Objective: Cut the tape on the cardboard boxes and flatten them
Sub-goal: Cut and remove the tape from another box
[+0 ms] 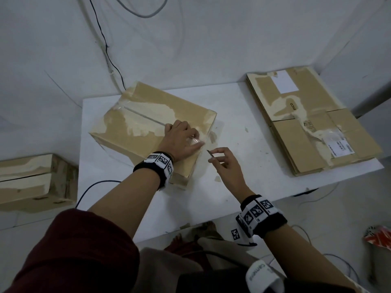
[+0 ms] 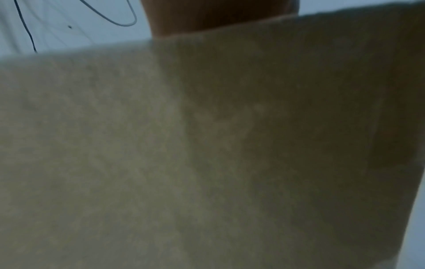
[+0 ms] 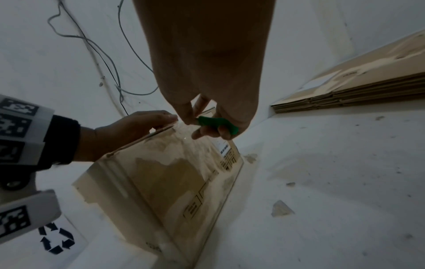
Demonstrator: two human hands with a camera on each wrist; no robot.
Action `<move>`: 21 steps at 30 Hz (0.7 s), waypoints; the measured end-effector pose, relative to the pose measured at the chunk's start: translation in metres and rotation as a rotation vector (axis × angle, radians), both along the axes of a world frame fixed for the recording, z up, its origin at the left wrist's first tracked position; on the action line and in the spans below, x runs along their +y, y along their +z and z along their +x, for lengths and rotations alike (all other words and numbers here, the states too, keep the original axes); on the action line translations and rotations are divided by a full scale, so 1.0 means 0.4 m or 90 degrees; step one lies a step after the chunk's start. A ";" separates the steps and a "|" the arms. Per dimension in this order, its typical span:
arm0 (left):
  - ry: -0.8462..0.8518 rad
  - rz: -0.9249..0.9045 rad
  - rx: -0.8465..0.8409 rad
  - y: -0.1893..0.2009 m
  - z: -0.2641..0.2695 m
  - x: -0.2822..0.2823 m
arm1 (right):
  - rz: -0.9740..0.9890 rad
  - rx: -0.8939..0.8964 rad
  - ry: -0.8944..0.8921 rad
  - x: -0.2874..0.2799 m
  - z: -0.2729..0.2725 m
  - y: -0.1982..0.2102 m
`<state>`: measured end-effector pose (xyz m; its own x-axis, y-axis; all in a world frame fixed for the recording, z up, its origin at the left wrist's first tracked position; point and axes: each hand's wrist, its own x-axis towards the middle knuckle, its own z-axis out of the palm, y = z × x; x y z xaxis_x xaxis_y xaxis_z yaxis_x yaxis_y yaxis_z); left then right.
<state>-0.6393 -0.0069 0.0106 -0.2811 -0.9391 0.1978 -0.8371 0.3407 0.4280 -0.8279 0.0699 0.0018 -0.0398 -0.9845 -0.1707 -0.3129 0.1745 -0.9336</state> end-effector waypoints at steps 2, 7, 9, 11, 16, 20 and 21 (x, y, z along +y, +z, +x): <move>0.008 0.082 -0.023 0.023 -0.003 -0.002 | -0.009 -0.019 0.007 0.015 0.000 -0.003; -0.040 0.301 -0.202 0.092 -0.007 -0.034 | -0.062 -0.022 0.022 0.020 0.001 0.004; -0.028 0.334 -0.175 0.093 -0.011 -0.036 | -0.068 -0.005 0.030 0.020 0.004 0.004; -0.016 0.358 -0.143 0.086 -0.014 -0.034 | -0.078 0.012 0.038 0.019 0.010 0.002; 0.008 0.415 -0.089 0.086 -0.014 -0.035 | -0.115 0.022 0.036 0.014 0.015 -0.010; -0.004 0.472 -0.053 0.080 -0.008 -0.050 | -0.144 0.015 0.053 0.018 0.016 -0.012; -0.005 0.487 -0.046 0.071 -0.010 -0.056 | -0.148 0.015 0.049 0.018 0.015 -0.012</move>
<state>-0.6434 -0.0292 0.0391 -0.2763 -0.8053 -0.5245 -0.8704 -0.0218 0.4919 -0.8218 0.0771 -0.0031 0.0362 -0.9975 0.0604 -0.3393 -0.0692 -0.9381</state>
